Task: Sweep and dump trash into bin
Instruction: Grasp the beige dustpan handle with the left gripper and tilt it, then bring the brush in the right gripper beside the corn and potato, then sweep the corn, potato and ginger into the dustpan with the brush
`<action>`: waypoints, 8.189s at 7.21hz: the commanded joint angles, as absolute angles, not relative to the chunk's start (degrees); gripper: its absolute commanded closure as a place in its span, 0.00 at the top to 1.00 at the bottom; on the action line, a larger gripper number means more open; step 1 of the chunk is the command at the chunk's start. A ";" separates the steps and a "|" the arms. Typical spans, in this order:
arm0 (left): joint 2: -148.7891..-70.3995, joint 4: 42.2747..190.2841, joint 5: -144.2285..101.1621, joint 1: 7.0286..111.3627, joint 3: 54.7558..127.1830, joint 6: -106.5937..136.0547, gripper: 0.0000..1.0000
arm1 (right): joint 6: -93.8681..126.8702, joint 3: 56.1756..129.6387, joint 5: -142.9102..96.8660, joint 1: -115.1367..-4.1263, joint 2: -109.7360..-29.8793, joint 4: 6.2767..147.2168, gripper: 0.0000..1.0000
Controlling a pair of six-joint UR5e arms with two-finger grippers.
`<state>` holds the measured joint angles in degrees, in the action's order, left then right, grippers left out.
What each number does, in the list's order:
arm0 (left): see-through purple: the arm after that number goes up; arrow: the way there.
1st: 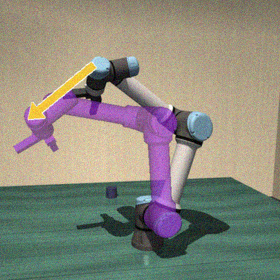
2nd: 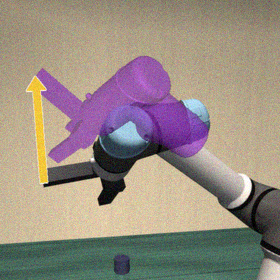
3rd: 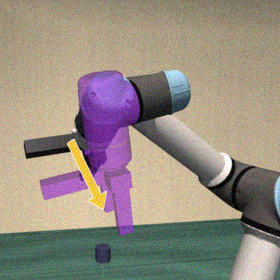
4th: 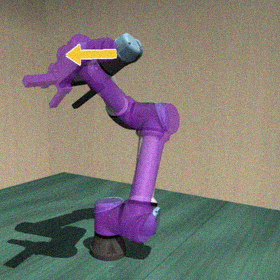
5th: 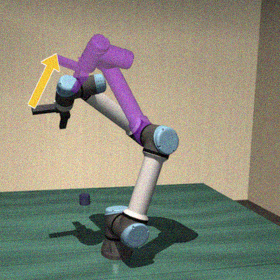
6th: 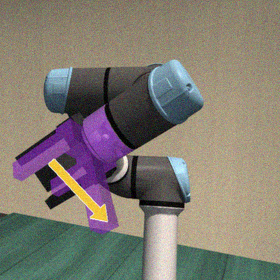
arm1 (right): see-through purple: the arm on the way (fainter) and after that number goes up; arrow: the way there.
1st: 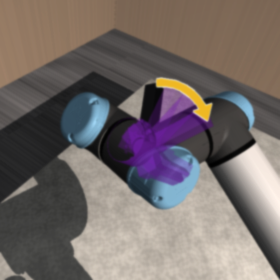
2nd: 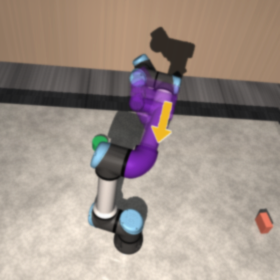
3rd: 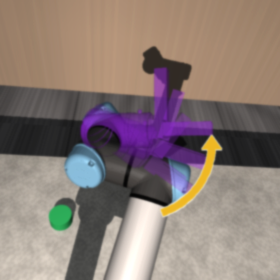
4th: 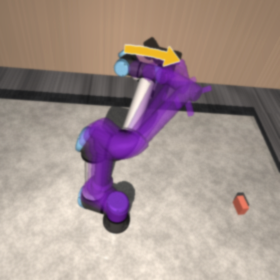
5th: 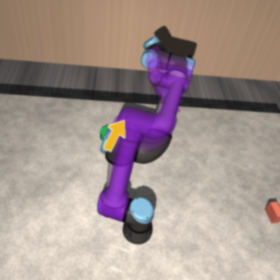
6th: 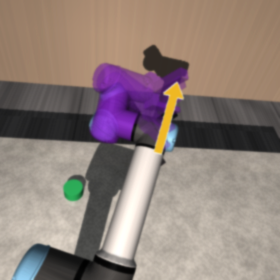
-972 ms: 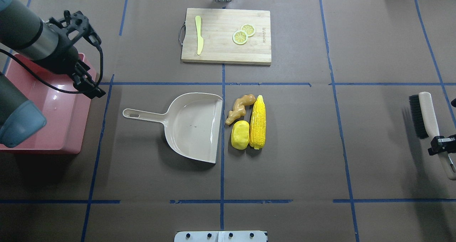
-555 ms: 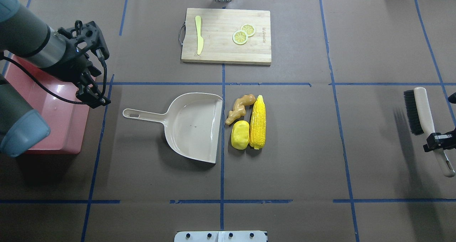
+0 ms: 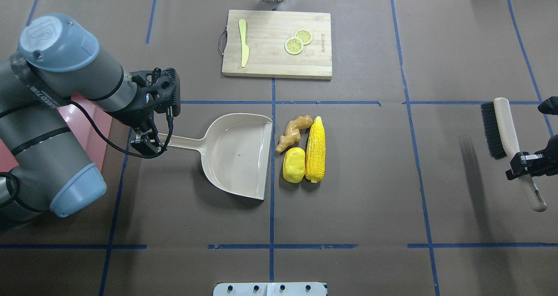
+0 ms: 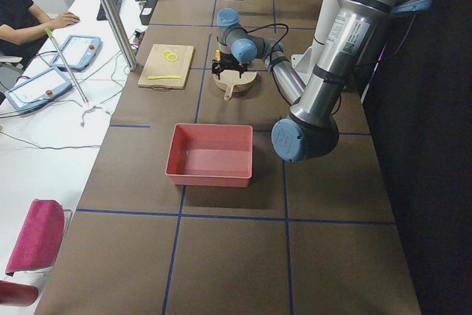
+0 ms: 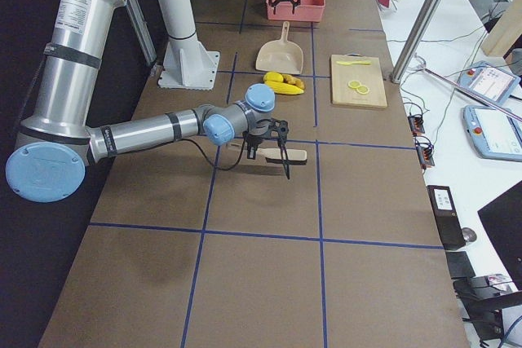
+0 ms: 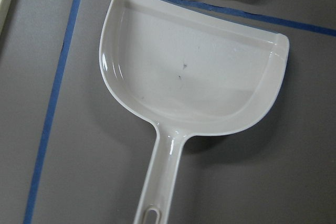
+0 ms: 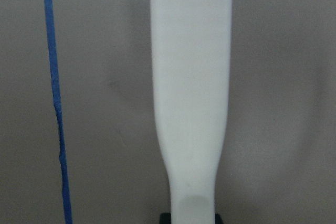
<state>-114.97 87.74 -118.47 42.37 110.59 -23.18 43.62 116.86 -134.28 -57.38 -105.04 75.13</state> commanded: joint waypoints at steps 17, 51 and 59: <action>-118.83 87.89 -106.52 34.10 99.84 -24.26 0.34 | 43.86 117.60 -135.26 -57.57 -104.94 75.67 0.00; -124.63 74.09 -98.26 31.12 100.55 -24.08 0.00 | 63.72 88.77 -118.30 -25.75 -41.58 110.92 0.00; -125.60 72.60 -98.26 30.85 100.55 -23.99 0.00 | 63.02 82.09 -118.65 -24.96 -35.33 105.12 0.00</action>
